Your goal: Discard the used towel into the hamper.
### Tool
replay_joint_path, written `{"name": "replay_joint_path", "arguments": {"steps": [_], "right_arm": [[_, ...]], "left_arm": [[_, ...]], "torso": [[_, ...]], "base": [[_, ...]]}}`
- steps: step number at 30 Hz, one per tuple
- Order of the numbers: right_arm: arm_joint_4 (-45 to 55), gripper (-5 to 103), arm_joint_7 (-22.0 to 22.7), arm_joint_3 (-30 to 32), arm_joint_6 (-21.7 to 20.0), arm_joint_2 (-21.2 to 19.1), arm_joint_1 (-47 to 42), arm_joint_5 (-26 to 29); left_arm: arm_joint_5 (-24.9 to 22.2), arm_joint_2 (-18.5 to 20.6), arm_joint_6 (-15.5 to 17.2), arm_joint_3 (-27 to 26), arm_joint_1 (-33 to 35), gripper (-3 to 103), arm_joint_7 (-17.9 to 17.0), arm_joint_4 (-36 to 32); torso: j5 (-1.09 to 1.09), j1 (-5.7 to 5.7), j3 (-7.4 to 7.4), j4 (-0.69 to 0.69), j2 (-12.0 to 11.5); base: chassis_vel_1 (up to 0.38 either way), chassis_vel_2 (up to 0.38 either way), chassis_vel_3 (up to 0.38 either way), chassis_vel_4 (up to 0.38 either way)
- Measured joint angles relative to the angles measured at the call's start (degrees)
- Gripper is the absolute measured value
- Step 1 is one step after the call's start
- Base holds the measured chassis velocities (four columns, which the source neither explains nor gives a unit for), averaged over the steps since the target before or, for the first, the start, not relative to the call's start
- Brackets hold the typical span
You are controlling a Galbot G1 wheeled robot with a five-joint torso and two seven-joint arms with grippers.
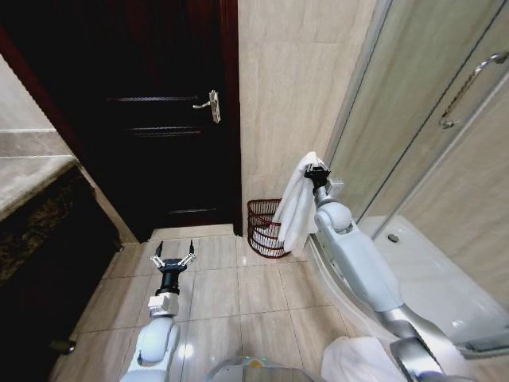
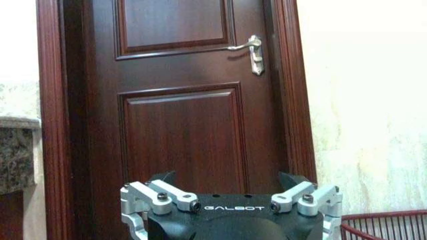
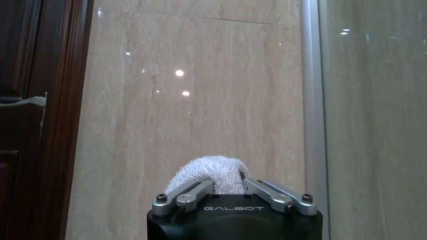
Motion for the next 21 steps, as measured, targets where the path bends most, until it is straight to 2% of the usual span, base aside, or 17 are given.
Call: {"name": "replay_joint_path", "arguments": {"steps": [11, 21], "right_arm": [[5.13, 2, 1.94, 1.09, -0.83, -0.94, -4.92, -0.59], [8.56, 2, 2.12, 4.02, -0.78, -0.15, -10.81, -2.29]], "left_arm": [[-0.24, 0.11, 0.09, 0.06, 0.04, 100, 0.06, 0.13], [-1.14, 1.84, 1.19, 0.47, -0.51, 100, 0.07, 0.26]], "torso": [[-0.01, 0.04, 0.05, 0.01, 0.1], [0.0, 0.07, 0.09, 0.01, 0.16]], "base": [[-0.036, 0.037, 0.035, -0.027], [-0.042, 0.045, 0.04, -0.05]]}}
